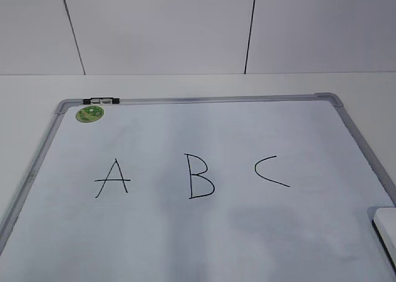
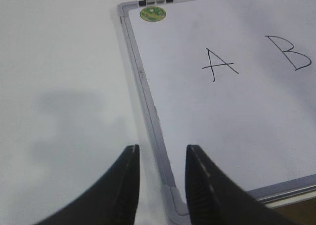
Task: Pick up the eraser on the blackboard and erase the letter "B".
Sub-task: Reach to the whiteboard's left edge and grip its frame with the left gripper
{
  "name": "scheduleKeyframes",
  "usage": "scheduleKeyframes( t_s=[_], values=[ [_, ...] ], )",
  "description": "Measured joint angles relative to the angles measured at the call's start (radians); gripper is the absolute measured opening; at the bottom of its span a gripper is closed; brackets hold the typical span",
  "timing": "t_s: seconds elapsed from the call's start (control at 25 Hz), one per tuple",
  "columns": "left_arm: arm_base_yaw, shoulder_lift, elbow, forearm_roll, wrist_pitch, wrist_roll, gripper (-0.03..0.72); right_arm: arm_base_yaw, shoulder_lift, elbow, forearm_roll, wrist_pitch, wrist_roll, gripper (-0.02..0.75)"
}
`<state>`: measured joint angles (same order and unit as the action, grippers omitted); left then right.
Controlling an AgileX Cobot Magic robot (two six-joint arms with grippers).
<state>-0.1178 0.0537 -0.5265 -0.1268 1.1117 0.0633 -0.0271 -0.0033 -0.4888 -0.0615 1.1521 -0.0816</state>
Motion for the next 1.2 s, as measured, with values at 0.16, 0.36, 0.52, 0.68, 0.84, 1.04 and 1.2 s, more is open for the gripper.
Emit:
scheduleKeyframes(
  t_s=[0.16,0.36,0.52,0.68,0.84,1.04,1.2],
  values=[
    [0.000,0.111,0.000,0.000,0.000,-0.011,0.239,0.000,0.028,0.000,0.000,0.000,0.000,0.494],
    [0.000,0.284,-0.023,-0.012,0.000,-0.016,0.239,0.000,0.071,-0.002,0.000,0.004,0.000,0.494],
    [0.000,0.416,-0.096,-0.034,0.000,-0.021,0.239,0.000,0.143,-0.003,0.000,0.006,0.000,0.494],
    [0.000,0.537,-0.184,-0.041,0.010,-0.047,0.239,0.000,0.239,-0.004,0.000,0.009,0.002,0.494],
    [0.000,0.653,-0.268,-0.050,0.028,-0.063,0.239,0.000,0.298,-0.017,0.000,0.015,0.040,0.494],
    [0.000,0.822,-0.337,-0.063,0.039,-0.063,0.239,0.000,0.372,-0.032,0.000,0.079,0.072,0.494],
    [0.000,0.985,-0.385,-0.063,0.046,-0.063,0.239,0.000,0.454,-0.055,0.009,0.101,0.121,0.494]
  ],
)
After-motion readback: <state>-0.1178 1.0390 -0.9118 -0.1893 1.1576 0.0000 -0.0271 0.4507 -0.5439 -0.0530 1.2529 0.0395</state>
